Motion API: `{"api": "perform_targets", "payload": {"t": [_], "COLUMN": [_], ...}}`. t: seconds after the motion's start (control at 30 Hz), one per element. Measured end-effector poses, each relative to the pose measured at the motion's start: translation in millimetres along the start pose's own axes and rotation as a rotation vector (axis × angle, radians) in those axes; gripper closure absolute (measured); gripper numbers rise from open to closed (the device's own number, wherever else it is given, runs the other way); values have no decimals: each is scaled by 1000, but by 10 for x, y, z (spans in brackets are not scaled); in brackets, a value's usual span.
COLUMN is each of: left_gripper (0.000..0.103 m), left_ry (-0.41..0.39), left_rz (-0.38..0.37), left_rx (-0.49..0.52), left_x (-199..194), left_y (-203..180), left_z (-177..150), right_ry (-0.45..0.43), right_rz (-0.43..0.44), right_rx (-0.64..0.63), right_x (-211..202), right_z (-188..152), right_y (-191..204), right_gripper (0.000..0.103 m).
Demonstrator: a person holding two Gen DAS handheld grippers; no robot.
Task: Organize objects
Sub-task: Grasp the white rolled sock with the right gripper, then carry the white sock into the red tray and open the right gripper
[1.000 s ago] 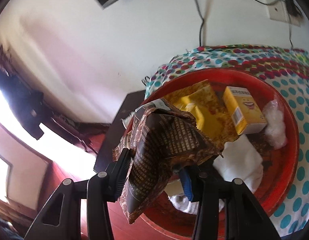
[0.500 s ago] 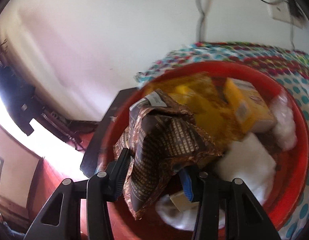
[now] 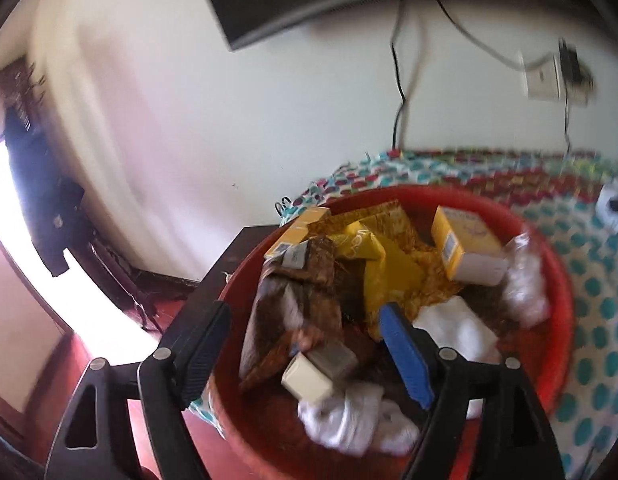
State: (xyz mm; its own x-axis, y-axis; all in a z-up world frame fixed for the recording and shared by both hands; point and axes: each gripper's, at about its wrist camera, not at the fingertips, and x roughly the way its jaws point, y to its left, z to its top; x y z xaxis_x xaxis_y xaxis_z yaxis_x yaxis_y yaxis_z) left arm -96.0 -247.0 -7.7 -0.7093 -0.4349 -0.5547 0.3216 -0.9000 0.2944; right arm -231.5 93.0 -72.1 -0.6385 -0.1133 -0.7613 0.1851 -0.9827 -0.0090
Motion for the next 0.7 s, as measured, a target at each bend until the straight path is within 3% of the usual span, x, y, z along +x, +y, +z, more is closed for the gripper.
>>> {"api": "perform_targets", "payload": {"t": [0.03,0.17,0.23,0.4,0.7], "left_gripper": [24,23,23,23,23], "left_ry": [-6,13,38,92,89], "left_rz": [-18,-43,-42,-58,-54], "left_rx": [-22,-85,-130,-196,-272], "left_x": [-85,-331,-361,-429,-519], "left_y": [37,155,187,239,419], "left_z": [-53,-318,-428,-646,-765], "right_ry": [13,48,58,49,44], "right_rz": [0,-8,-11,-14,-13], "right_rx": [-5,-25,-37,-44,-54], "right_x": [35,143,188,206,133], "right_z": [1,-24,-37,-55,-58], "right_y": [12,64,83,89,144], "right_gripper": [29,45,59,64,66]}}
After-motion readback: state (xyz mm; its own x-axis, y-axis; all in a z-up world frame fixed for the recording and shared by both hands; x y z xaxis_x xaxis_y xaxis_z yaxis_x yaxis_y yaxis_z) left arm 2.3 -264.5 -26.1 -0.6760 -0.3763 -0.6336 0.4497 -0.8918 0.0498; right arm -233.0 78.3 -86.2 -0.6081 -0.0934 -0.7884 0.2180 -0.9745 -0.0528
